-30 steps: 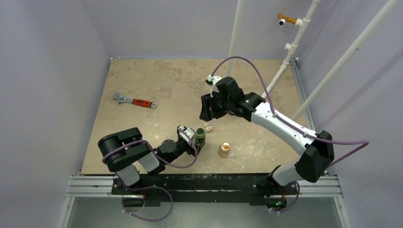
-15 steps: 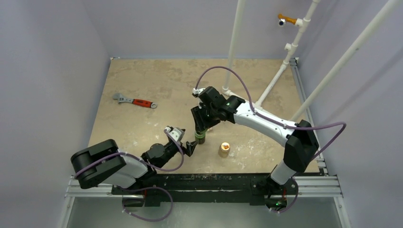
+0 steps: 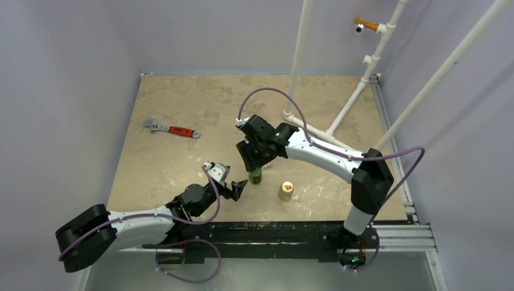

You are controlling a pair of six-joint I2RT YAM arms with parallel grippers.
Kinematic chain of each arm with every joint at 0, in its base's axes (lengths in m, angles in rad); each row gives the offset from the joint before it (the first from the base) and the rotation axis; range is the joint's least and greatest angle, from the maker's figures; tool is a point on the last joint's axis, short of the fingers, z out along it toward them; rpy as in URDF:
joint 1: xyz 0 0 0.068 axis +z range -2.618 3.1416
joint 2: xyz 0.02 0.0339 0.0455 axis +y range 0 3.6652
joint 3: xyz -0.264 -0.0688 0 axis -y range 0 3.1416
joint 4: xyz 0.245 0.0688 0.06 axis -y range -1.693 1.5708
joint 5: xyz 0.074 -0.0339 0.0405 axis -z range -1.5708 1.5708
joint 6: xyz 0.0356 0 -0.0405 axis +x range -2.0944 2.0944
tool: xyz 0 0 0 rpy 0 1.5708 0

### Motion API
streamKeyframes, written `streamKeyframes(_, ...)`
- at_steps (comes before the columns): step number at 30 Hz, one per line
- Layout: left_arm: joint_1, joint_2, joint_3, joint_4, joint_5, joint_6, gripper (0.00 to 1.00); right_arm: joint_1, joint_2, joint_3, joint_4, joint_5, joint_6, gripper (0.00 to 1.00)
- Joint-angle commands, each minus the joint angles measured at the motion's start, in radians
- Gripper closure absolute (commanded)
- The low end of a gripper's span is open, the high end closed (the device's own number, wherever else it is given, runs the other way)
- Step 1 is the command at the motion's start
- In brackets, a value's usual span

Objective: Sort the pills into containers
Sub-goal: Screw the lid of the pill bottle onto the pill bottle.

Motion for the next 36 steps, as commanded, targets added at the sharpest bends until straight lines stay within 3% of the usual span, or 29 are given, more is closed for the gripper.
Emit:
streamKeyframes(1,0.007,-0.086,0.022,-0.179,-0.012,-0.004,0.16,0.010,0.003,0.054,-0.030,0.050,0.002,0.88)
streamKeyframes(36,0.008,-0.062,0.031,-0.195,-0.012,-0.045,0.16,0.064,0.082,0.111,-0.094,0.128,0.001,0.88)
